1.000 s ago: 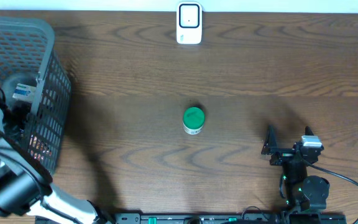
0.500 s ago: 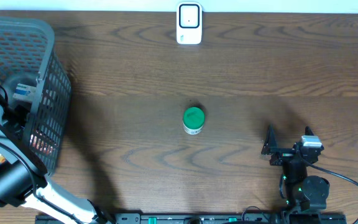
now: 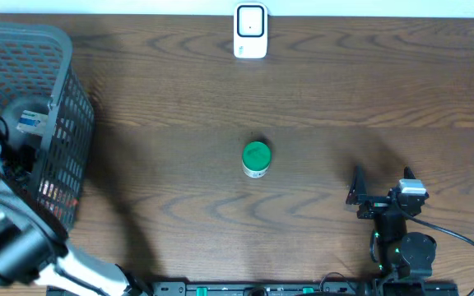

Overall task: Scan the item barcode
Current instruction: 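Grasp the red TOP chocolate bar with the left gripper and lift, then place the TOP bar on the table beside the jar, release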

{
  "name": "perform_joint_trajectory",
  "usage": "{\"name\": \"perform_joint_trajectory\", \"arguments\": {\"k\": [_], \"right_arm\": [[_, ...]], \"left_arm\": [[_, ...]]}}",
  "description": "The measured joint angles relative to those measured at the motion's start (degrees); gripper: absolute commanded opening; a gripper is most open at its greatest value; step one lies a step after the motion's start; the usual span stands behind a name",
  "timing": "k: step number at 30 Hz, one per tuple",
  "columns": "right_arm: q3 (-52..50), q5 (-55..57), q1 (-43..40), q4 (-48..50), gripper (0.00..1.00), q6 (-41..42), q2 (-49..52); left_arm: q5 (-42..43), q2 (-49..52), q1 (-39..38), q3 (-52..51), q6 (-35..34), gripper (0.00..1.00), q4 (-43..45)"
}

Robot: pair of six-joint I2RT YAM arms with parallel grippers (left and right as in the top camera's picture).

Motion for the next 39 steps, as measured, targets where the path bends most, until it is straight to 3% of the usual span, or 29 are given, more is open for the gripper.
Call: {"name": "perform_joint_trajectory", "arguments": {"k": [11, 14, 18, 22, 26, 33, 39], "right_arm": [[0.0, 0.0, 0.0, 0.0, 0.99, 0.0, 0.0], [0.0, 0.0, 0.0, -0.02, 0.99, 0.0, 0.0], [0.0, 0.0, 0.0, -0.02, 0.99, 0.0, 0.0], [0.0, -0.02, 0.0, -0.02, 0.99, 0.0, 0.0], [0.0, -0.02, 0.0, 0.0, 0.99, 0.0, 0.0], [0.0, 0.0, 0.0, -0.02, 0.99, 0.02, 0.0], [0.0, -0.02, 0.0, 0.0, 0.99, 0.0, 0.0]], "left_arm": [[0.52, -38.75, 0.02, 1.51, 0.0, 0.25, 6.08], [5.64, -47.3, 0.09, 1.53, -0.28, 0.26, 6.71], [20.65, -55.91, 0.09, 1.53, -2.23, 0.25, 6.82], [37.13, -58.93, -1.38, 1.57, -3.56, 0.26, 4.39], [47.23, -58.1, -6.23, 1.11, -3.32, 0.26, -4.35], [50.53, -57.99, -15.74, -7.41, -0.81, 0.26, -7.17], [51.36, -56.61, -24.0, -16.92, 0.07, 0.26, -2.19]]}}
